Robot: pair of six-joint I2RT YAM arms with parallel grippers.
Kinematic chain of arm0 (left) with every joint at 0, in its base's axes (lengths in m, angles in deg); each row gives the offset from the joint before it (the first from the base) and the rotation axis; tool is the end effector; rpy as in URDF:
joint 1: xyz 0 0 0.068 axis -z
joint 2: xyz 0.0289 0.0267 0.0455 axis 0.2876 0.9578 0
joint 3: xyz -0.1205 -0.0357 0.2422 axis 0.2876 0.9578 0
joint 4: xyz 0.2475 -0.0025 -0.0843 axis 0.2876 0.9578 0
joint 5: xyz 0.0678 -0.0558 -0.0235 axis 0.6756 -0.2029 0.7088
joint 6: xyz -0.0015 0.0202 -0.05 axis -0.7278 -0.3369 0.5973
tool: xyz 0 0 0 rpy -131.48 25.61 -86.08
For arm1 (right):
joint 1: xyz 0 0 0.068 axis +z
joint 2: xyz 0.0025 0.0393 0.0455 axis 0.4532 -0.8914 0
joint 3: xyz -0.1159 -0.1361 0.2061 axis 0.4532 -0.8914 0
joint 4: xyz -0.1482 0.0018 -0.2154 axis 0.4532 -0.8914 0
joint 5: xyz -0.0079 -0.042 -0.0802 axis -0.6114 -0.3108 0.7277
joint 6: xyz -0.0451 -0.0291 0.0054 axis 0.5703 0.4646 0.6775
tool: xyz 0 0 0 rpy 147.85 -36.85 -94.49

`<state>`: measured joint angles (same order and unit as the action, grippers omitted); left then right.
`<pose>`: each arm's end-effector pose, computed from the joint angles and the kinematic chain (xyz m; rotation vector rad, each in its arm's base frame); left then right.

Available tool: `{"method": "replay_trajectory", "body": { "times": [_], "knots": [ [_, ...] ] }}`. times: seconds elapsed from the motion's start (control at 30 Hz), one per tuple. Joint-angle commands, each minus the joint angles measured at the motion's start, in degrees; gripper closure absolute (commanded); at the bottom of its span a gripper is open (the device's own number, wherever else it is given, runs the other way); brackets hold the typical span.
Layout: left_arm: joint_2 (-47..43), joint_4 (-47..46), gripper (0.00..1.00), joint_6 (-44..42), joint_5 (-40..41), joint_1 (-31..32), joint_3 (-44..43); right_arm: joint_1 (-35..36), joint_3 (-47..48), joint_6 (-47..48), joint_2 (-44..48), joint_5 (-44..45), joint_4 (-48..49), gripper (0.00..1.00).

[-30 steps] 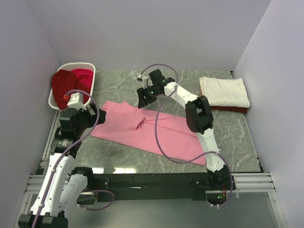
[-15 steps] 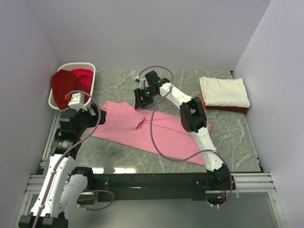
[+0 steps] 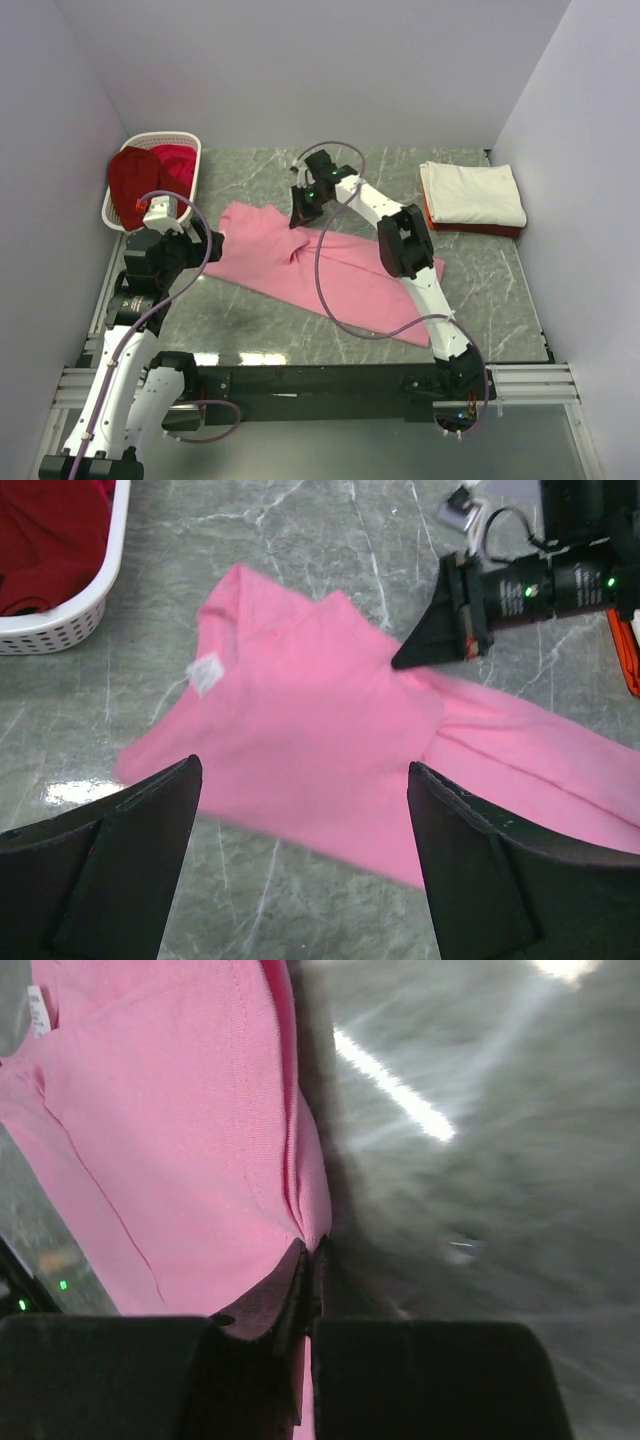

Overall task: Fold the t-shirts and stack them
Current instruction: Fold the tshirt

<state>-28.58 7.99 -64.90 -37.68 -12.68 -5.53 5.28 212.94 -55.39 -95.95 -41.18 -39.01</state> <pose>0.1589 -0.0148 0.3042 -0.2063 1.9034 -0.3805 0.4531 0.3081 0.1480 -0.6896 2.5908 0.9956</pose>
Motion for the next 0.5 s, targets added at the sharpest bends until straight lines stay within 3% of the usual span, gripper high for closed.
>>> {"method": "replay_trajectory", "body": {
  "times": [0.0, 0.13, 0.2, 0.27, 0.37, 0.47],
  "knots": [
    [-0.6, -2.3, 0.11, -1.1, -1.8, -0.3, 0.2, -7.4, 3.9, -7.2, 1.2, 5.6, 6.6, 1.00],
    [0.2, -2.3, 0.11, -1.1, -2.5, -0.3, 0.2, -12.4, 6.0, -7.2, 0.7, 8.4, 7.1, 1.00],
    [0.8, -2.4, 0.11, -1.0, -2.6, -0.3, 0.3, -14.4, 5.8, -5.6, 0.8, 9.2, 6.5, 0.89],
    [1.5, -2.4, 0.11, -1.0, -3.4, -0.3, 0.2, -15.3, 5.2, -2.6, 1.4, 10.2, 5.2, 0.65],
    [2.4, -2.5, 0.11, -0.7, -4.1, -0.3, 0.2, -16.6, 2.0, 2.7, 5.0, 13.3, 4.3, 0.56],
    [3.0, -2.6, 0.11, -0.6, -5.2, -0.3, 0.2, -16.8, -5.2, 9.7, 12.7, 17.9, 4.9, 0.53]
  ]
}}
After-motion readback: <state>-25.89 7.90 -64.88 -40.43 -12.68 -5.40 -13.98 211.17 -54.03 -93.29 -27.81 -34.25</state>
